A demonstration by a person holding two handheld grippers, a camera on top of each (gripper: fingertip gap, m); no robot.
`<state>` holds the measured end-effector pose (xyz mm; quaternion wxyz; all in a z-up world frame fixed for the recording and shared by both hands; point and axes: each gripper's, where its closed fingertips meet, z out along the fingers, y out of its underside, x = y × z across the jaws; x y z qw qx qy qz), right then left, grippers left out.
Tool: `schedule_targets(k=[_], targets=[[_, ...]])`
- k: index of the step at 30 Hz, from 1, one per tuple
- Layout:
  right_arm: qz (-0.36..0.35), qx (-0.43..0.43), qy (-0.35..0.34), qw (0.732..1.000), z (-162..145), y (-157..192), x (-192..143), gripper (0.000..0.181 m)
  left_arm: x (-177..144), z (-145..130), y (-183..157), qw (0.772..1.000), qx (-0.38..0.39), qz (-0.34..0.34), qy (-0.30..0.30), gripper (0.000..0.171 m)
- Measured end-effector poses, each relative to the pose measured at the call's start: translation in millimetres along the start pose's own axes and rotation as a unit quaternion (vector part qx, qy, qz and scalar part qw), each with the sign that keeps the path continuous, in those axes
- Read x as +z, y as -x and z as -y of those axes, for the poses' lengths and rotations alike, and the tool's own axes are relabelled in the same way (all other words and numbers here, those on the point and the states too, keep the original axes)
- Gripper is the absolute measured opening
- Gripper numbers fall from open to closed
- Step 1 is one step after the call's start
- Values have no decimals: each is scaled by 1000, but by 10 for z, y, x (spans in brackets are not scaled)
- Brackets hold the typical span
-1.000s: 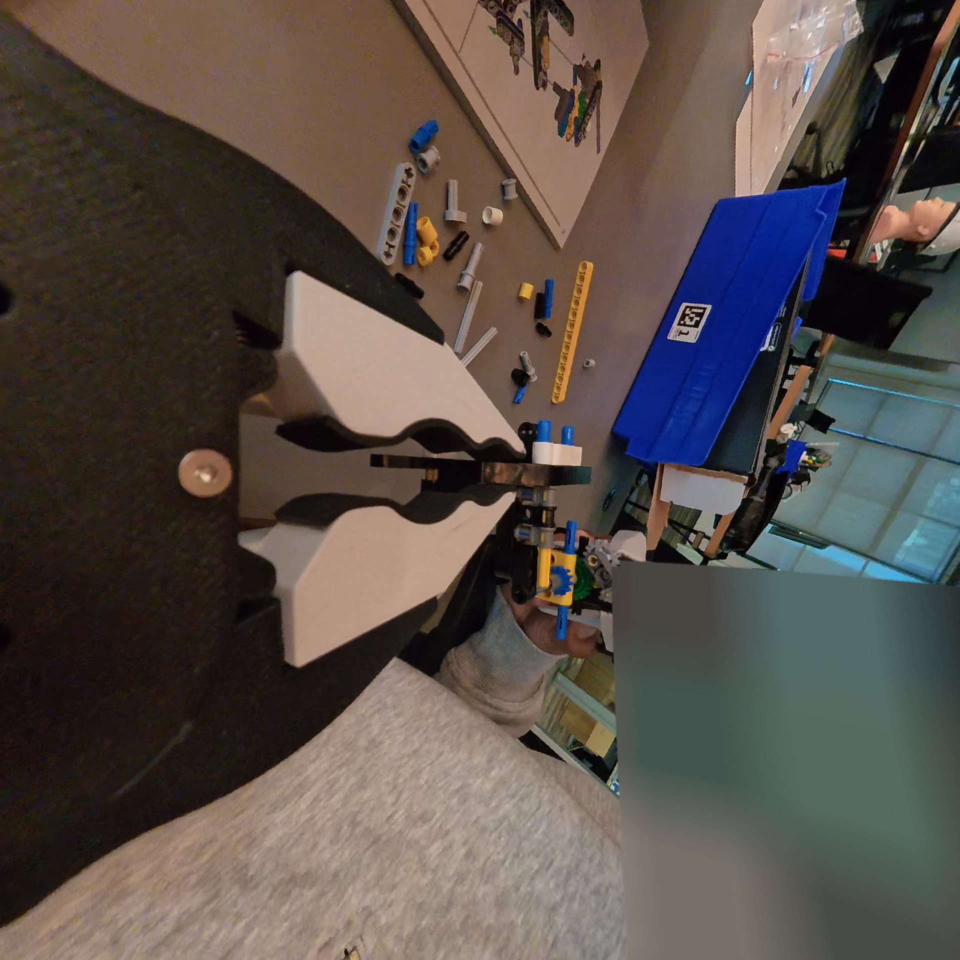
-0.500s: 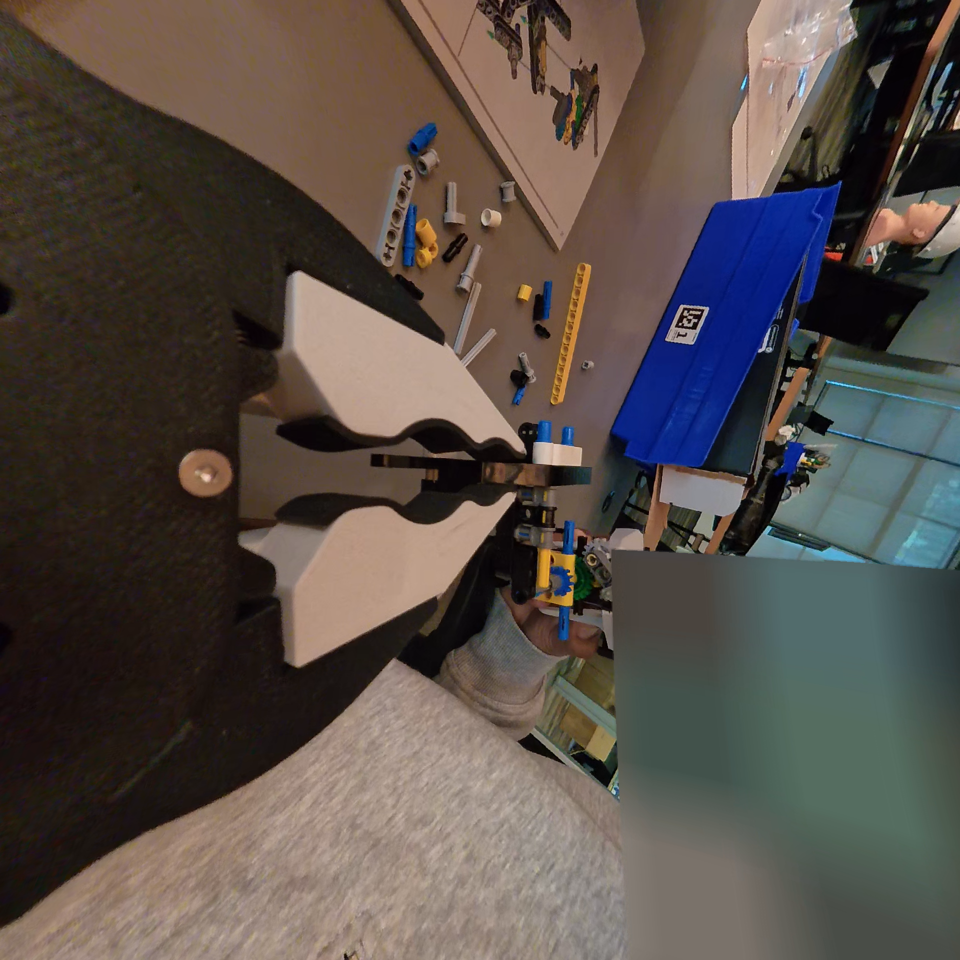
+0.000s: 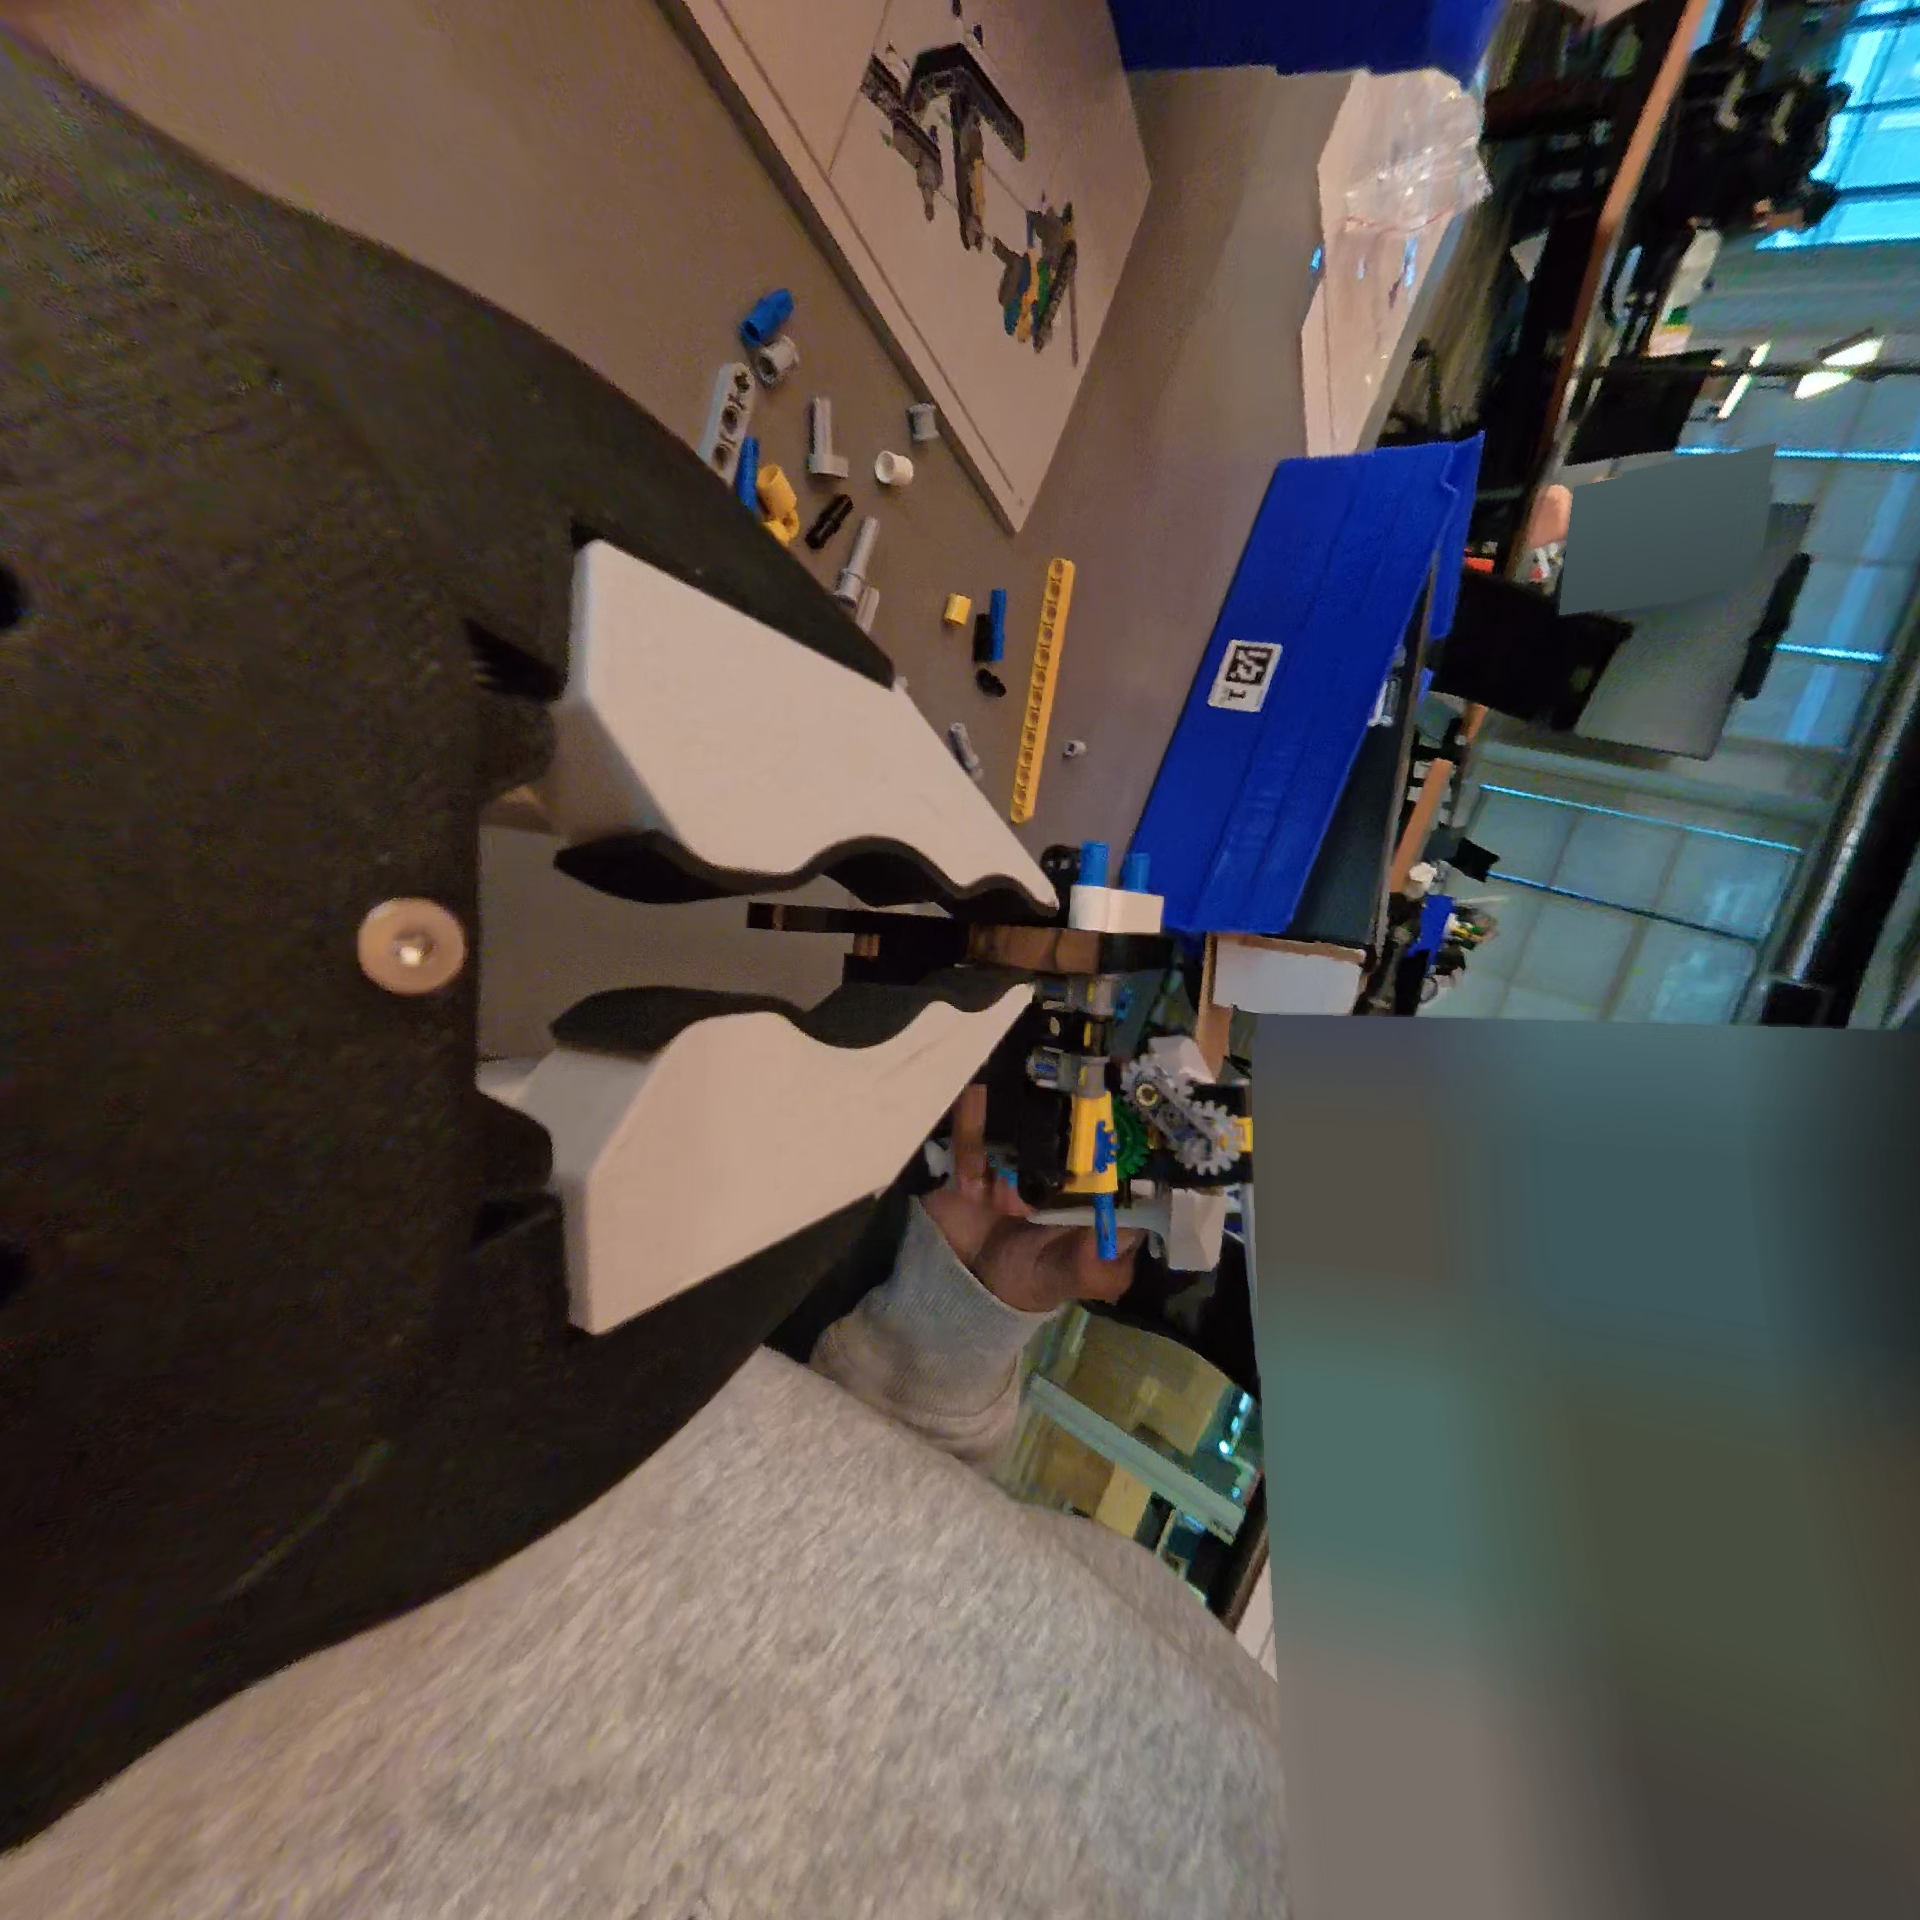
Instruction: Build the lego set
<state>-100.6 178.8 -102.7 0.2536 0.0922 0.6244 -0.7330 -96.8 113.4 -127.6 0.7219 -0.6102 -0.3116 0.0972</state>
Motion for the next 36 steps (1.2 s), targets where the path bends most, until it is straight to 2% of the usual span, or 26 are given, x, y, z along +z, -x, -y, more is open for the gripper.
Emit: schedule_targets(k=[11,13,17,21,24,33,36], targets=[[-6,-20,0,1000,20,44,15,22,-29,57,-19,1000,-6,-17,-22,5],[-16,-24,4,1000,12,15,2,22,-12,6,16,1000,-6,-7,2,5],[-62,-34,15,997,0,-125,-77,22,-28,-214,145,994,-5,29,100,4],[-96,-31,29,994,-25,-241,-129,22,-95,-485,255,975,24,63,213,4],[-105,-22,36,994,-52,-288,-148,22,-125,-626,304,958,67,78,268,5],[-113,-13,35,993,-39,-341,-187,22,-145,-733,400,939,88,98,318,8],[-114,-12,32,993,-37,-345,-191,22,-171,-701,415,937,87,111,319,18]])
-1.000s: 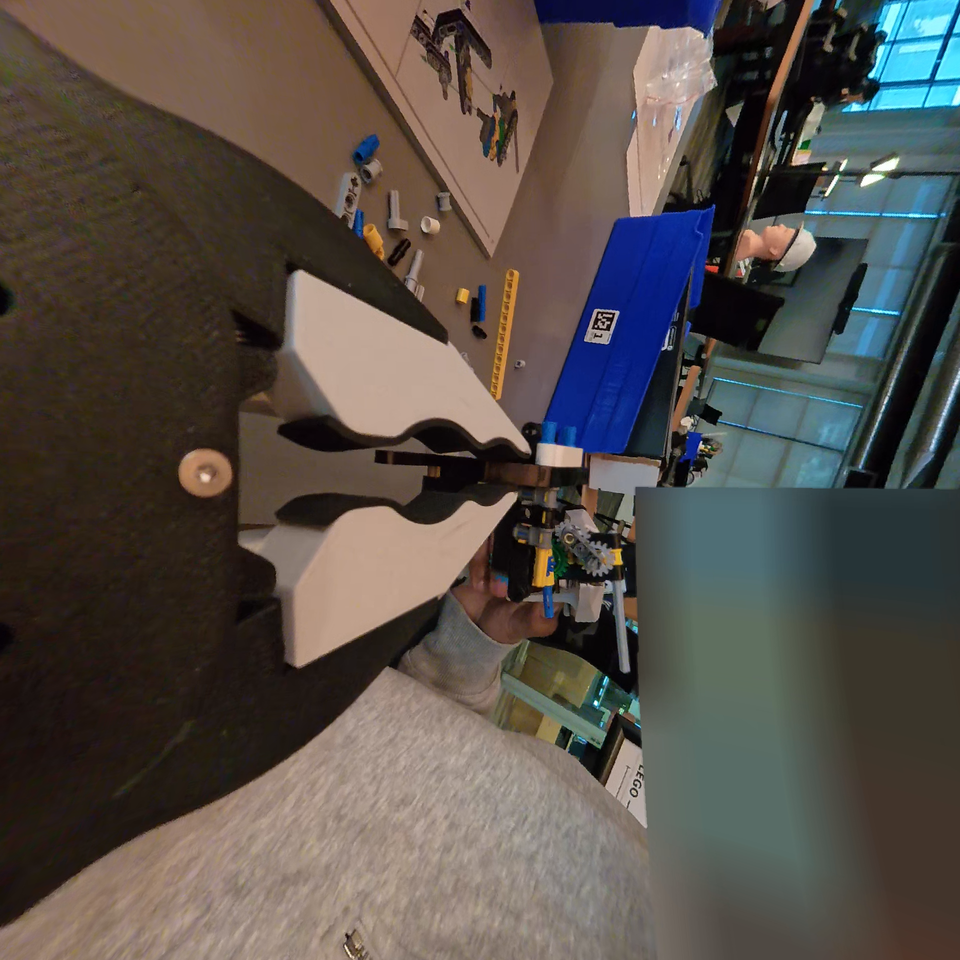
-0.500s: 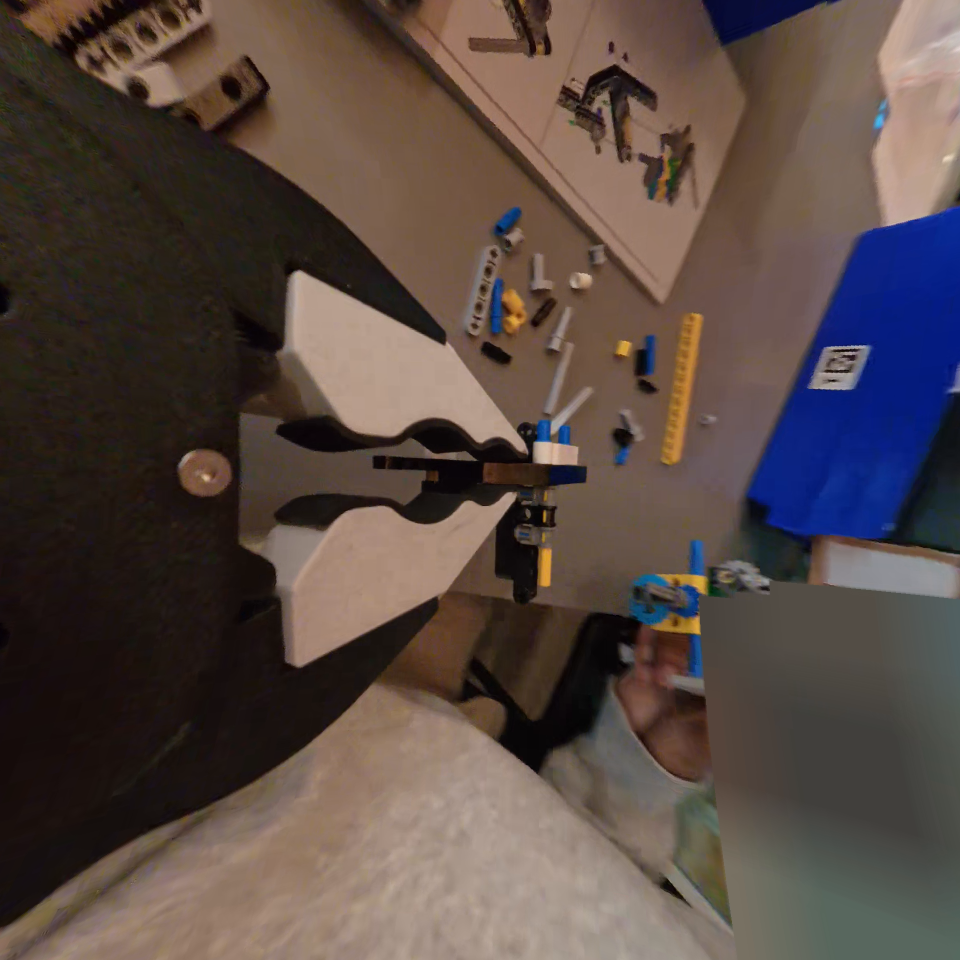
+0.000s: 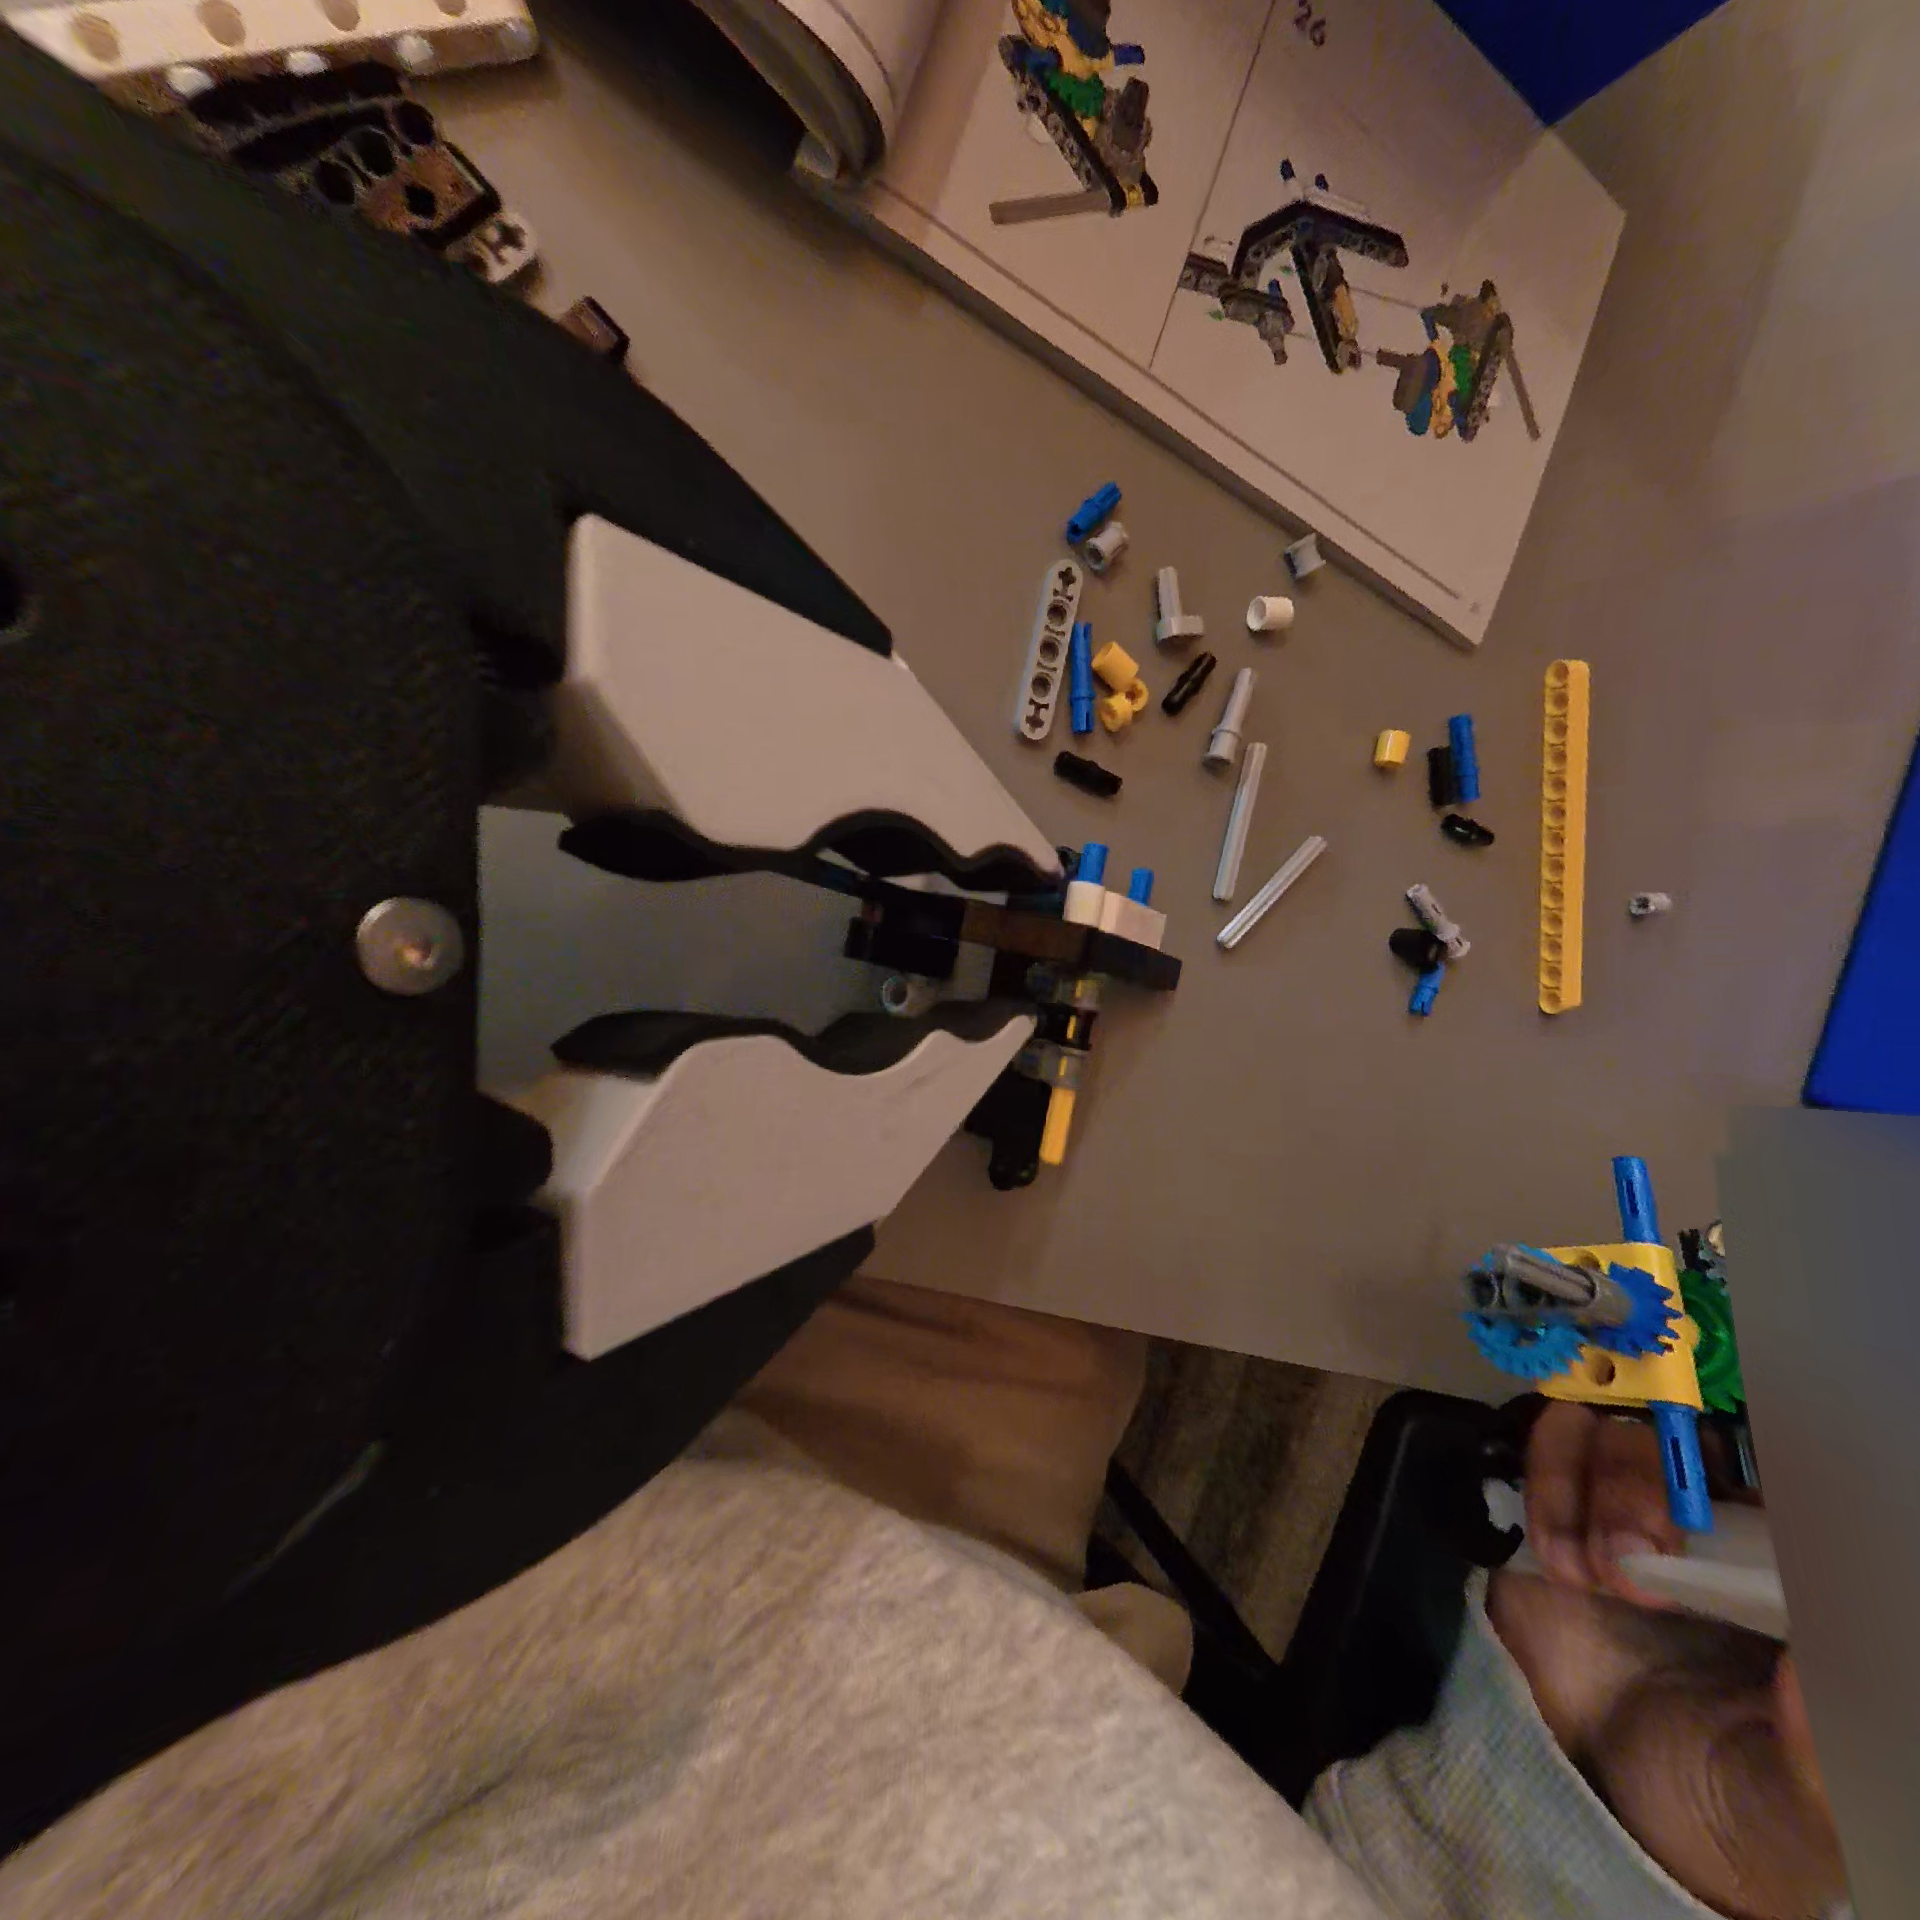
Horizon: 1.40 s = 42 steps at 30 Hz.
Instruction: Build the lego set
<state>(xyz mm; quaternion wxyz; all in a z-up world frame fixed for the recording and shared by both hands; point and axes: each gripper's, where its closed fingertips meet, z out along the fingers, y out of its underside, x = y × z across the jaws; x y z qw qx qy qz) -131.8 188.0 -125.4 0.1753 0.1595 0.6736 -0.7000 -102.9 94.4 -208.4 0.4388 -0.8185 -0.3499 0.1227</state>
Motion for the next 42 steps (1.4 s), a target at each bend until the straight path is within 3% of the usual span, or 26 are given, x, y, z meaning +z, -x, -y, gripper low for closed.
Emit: schedule_targets(k=[4,7,9,11,13,18,21,29,33,36,38,40,41,42], targets=[[-2,3,-4,1000,11,-24,-18,22,-161,85,-36,999,12,36,-17,30],[-3,9,-7,1000,38,-29,-24,22,-256,169,-170,988,110,98,-36,27],[-1,15,-10,1000,59,-35,-16,22,-230,126,-317,962,238,136,-16,21],[0,25,-12,1000,69,-46,-19,22,-158,11,-363,919,357,163,32,16],[5,38,-15,999,68,-48,-49,22,-78,-74,-428,896,418,140,54,14],[-2,41,-9,999,47,-39,-75,22,19,-70,-501,863,492,97,55,15],[-1,38,-16,999,89,-16,-94,22,62,-121,-428,827,549,97,75,20],[8,64,-29,997,126,-18,-128,22,155,-146,-382,756,645,55,99,31],[2,67,-18,998,96,-40,-129,22,210,-177,-412,750,653,29,105,20],[0,73,-20,997,96,-59,-141,22,173,-48,-427,771,631,39,78,20],[9,82,-27,996,111,-47,-141,22,111,123,-390,804,589,59,52,13],[25,100,-35,994,118,-15,-117,21,24,323,-382,852,519,67,9,13],[34,111,-39,992,119,6,-94,21,-26,406,-401,876,478,61,-15,0],[45,123,-42,991,113,32,-64,21,-77,500,-419,895,440,60,-48,0]])
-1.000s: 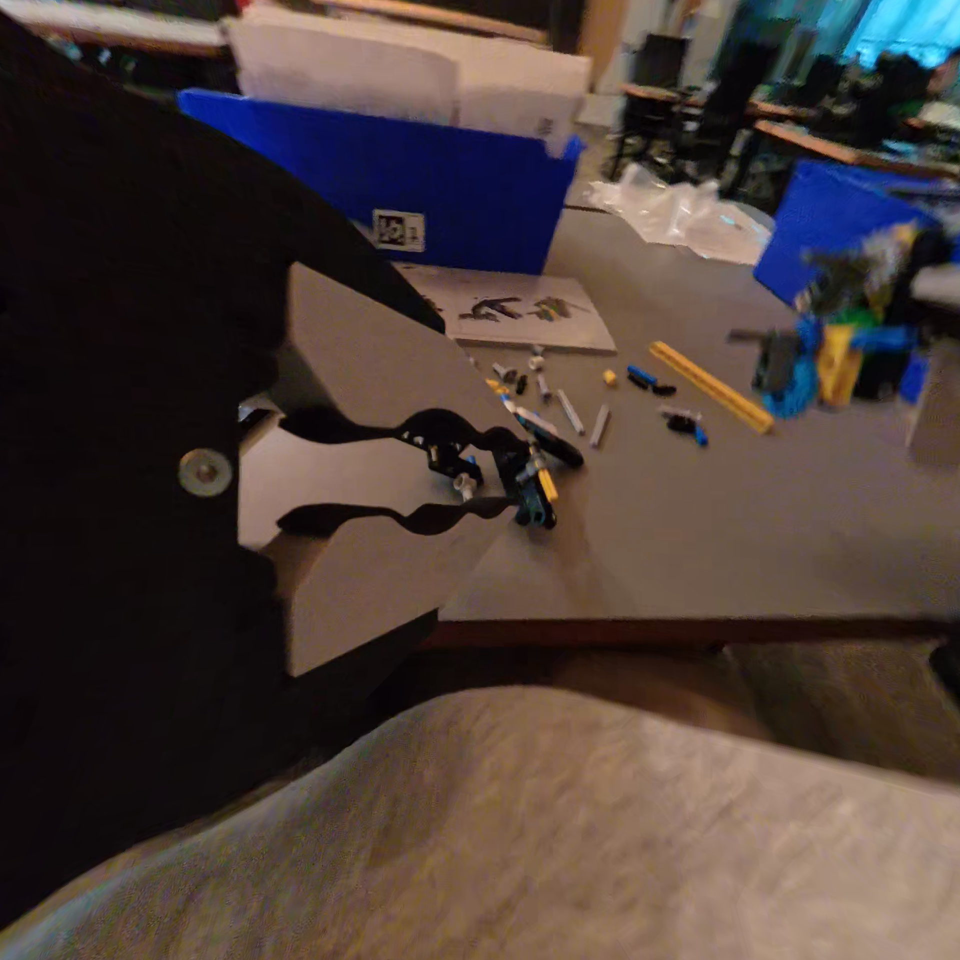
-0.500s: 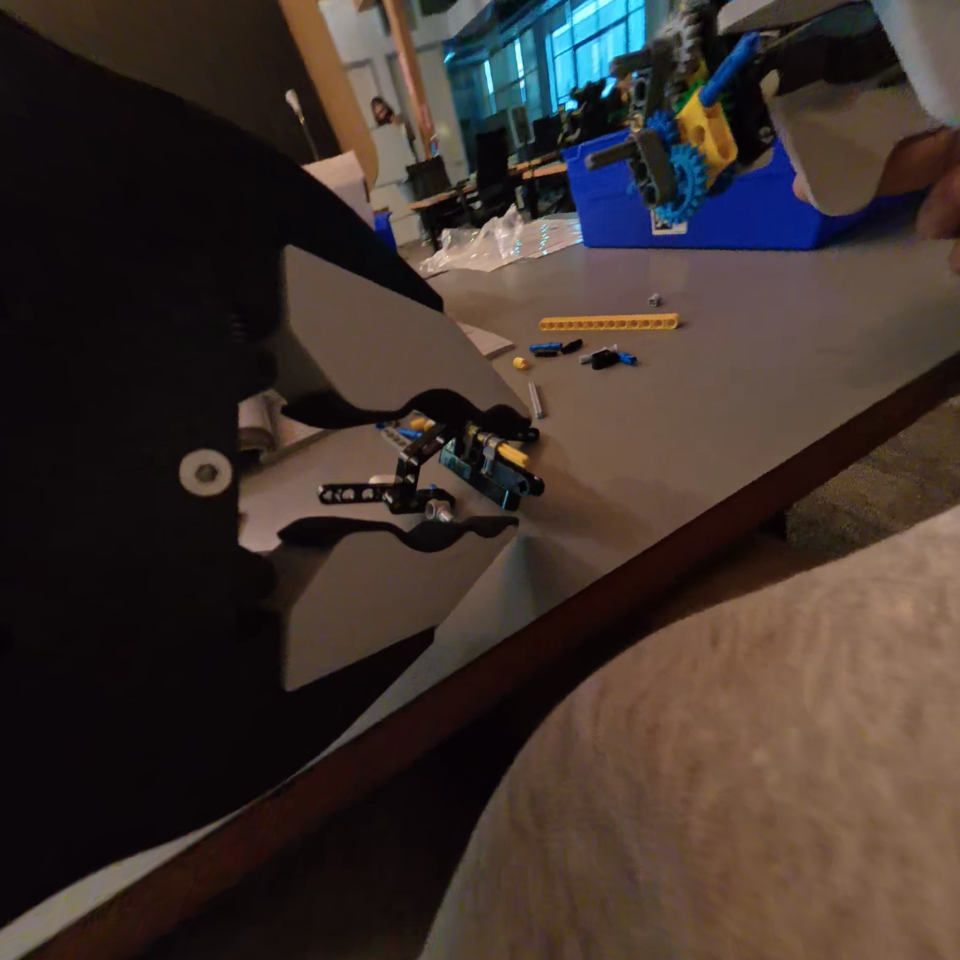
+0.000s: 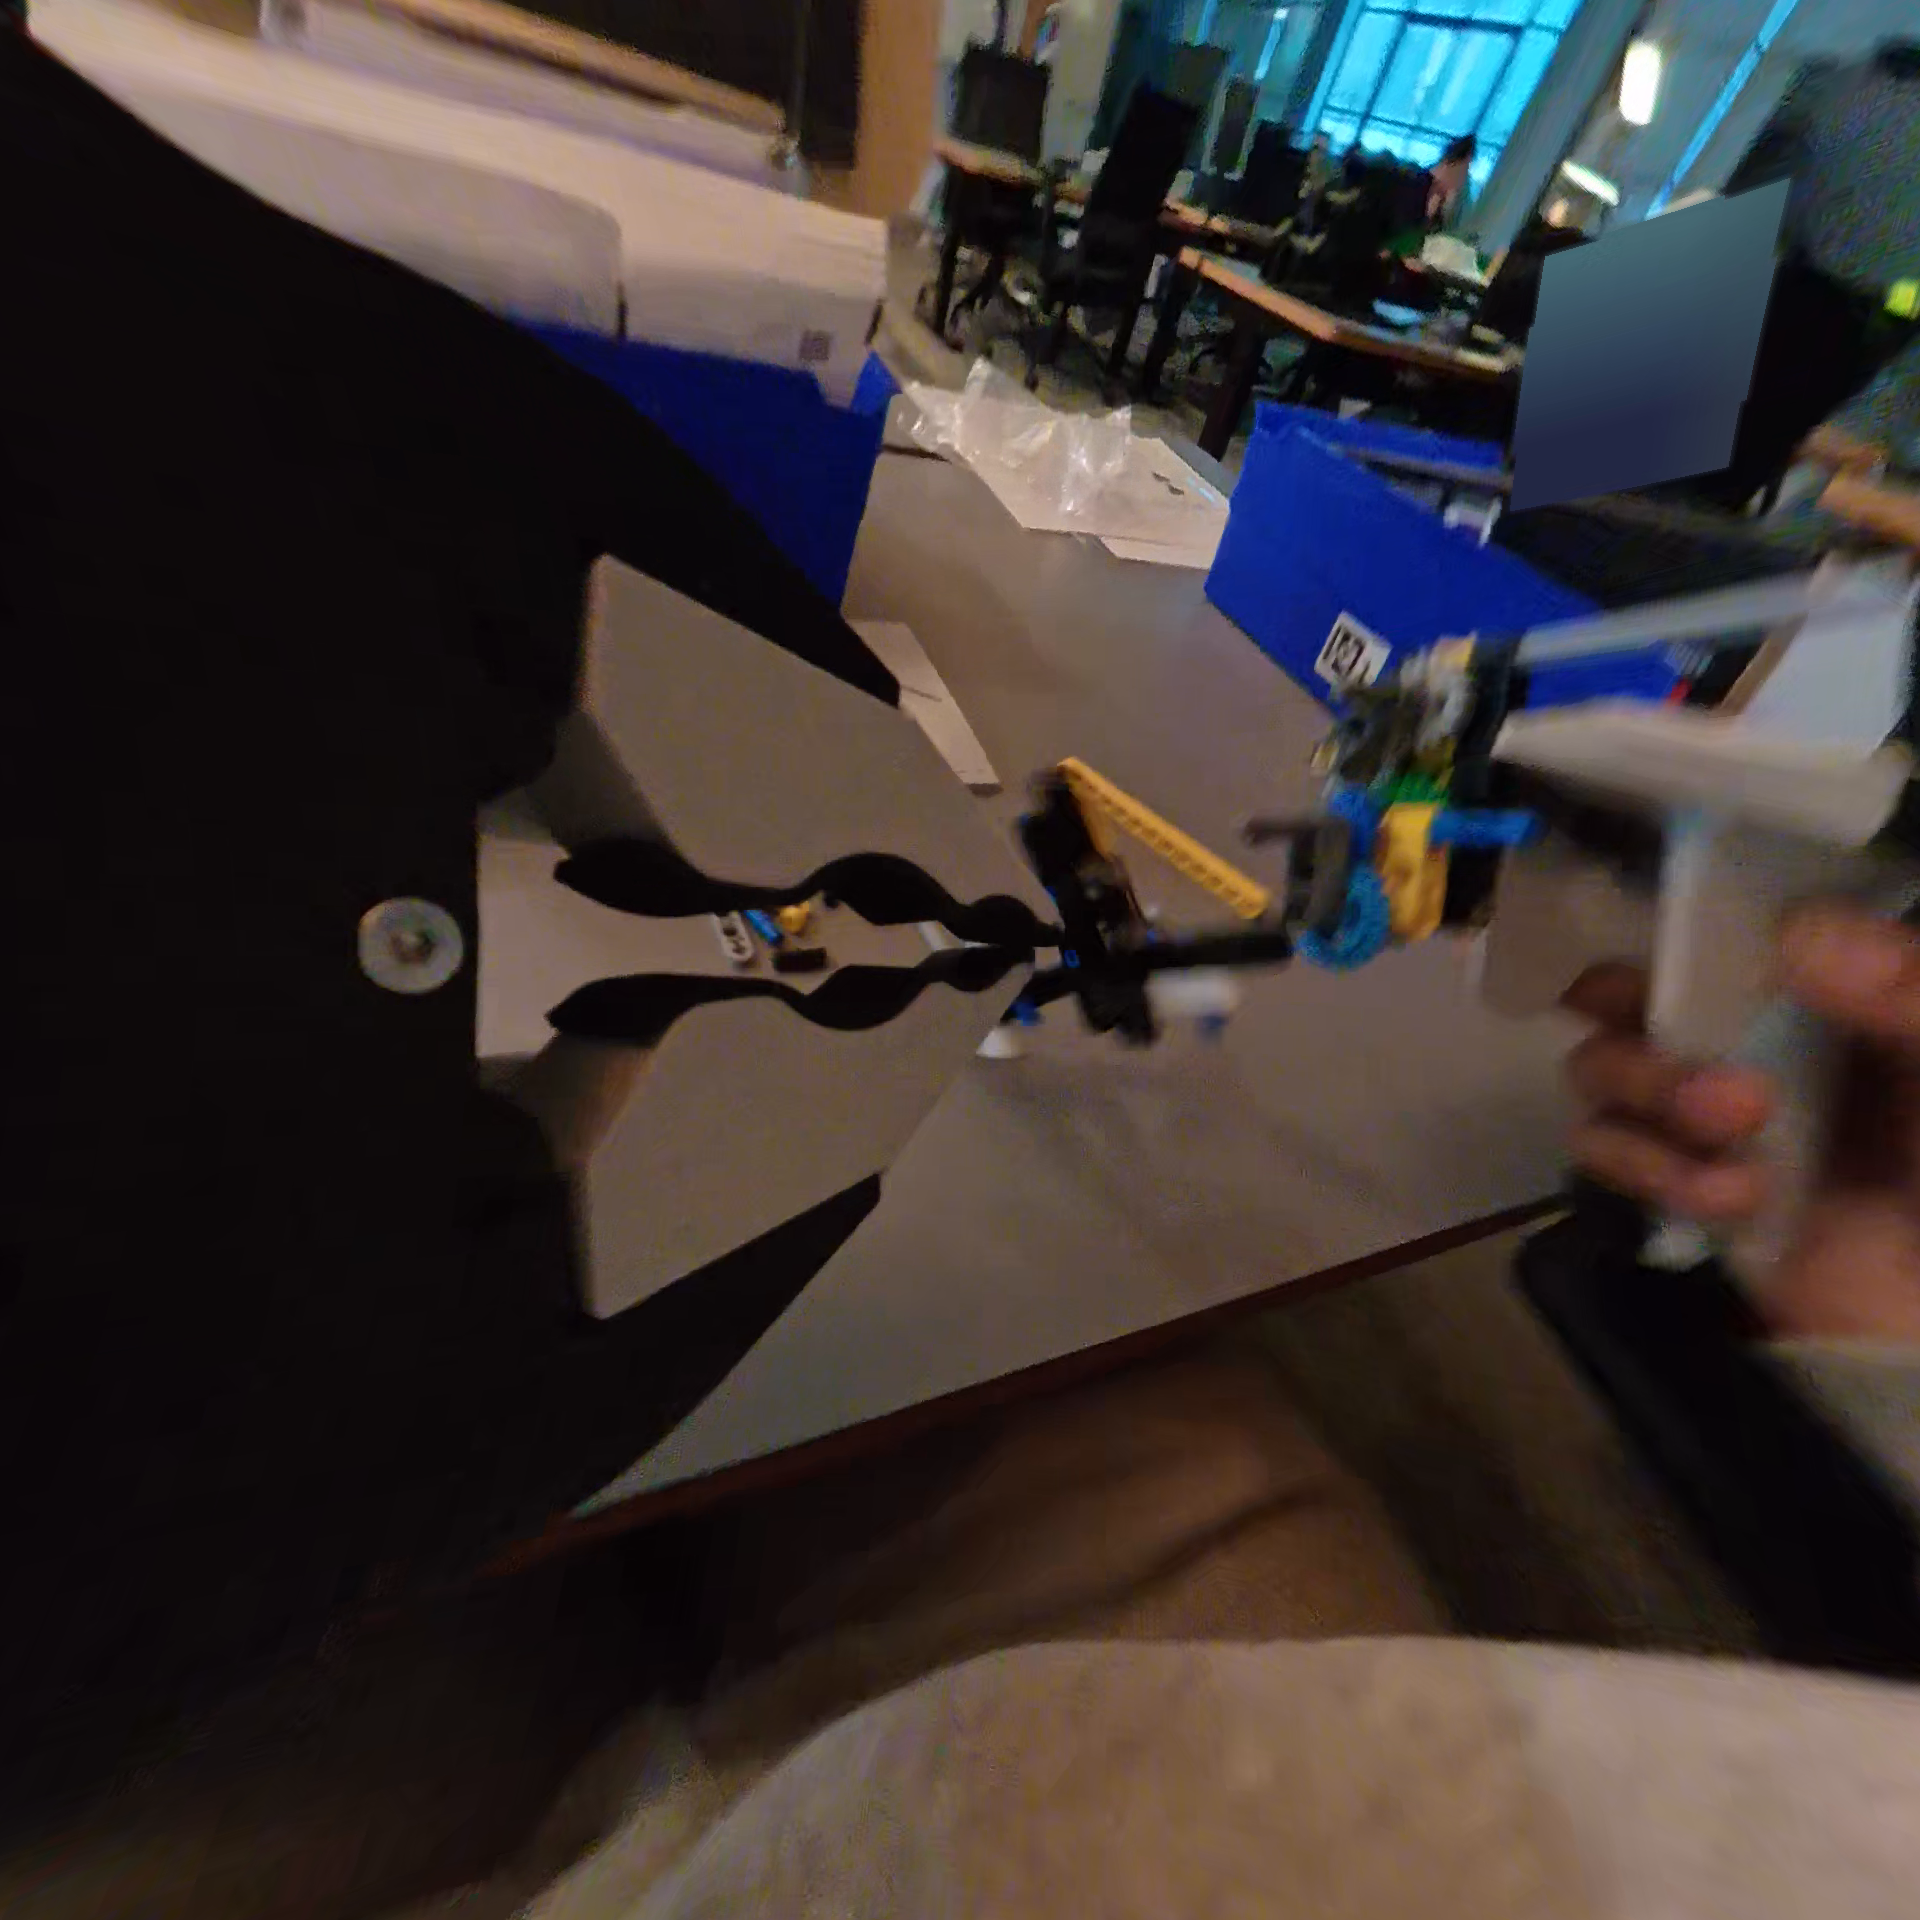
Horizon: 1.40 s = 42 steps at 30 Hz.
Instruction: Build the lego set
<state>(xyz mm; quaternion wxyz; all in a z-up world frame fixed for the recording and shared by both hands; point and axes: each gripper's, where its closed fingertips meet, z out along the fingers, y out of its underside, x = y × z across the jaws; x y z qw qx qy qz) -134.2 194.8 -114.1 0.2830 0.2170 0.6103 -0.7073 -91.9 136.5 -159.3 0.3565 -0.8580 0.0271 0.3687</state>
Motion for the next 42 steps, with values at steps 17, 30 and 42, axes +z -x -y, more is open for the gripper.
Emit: schedule_targets(k=[17,30,42], targets=[[-161,-52,-15,986,247,-438,-458,22,149,-305,22,984,-178,13,25,28],[-173,-67,-18,982,306,-410,-539,22,455,54,-513,908,-394,-139,30,51],[-171,-73,-36,982,393,-342,-611,22,525,330,-369,929,-351,-115,-21,49]])
